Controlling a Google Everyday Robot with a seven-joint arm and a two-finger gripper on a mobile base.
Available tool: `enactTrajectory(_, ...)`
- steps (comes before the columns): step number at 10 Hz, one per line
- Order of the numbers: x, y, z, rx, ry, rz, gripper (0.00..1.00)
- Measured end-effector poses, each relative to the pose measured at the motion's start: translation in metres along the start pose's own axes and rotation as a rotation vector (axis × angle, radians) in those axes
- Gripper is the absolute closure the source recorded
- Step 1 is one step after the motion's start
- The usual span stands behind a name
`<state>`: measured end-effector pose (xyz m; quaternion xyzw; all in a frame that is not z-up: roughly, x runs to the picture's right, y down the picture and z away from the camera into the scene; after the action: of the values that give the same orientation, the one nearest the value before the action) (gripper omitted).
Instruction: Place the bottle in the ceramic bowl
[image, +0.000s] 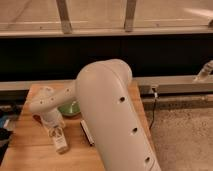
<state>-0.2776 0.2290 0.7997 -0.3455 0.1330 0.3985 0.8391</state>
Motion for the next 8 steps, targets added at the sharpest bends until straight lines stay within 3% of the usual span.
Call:
enactTrajectory(3, 0.002, -0.008, -0.018, -0.022, -0.051, 0.005, 1.00)
enactTrajectory(4, 0.003, -0.013, -0.033, -0.027, -0.081, 0.004, 1.00)
enactTrajectory(6, 0.002, -0.023, -0.079, 0.000, -0.146, -0.010, 1.00)
enactTrajectory(8, -0.004, -0.036, -0.131, 0.060, -0.197, -0.028, 1.00)
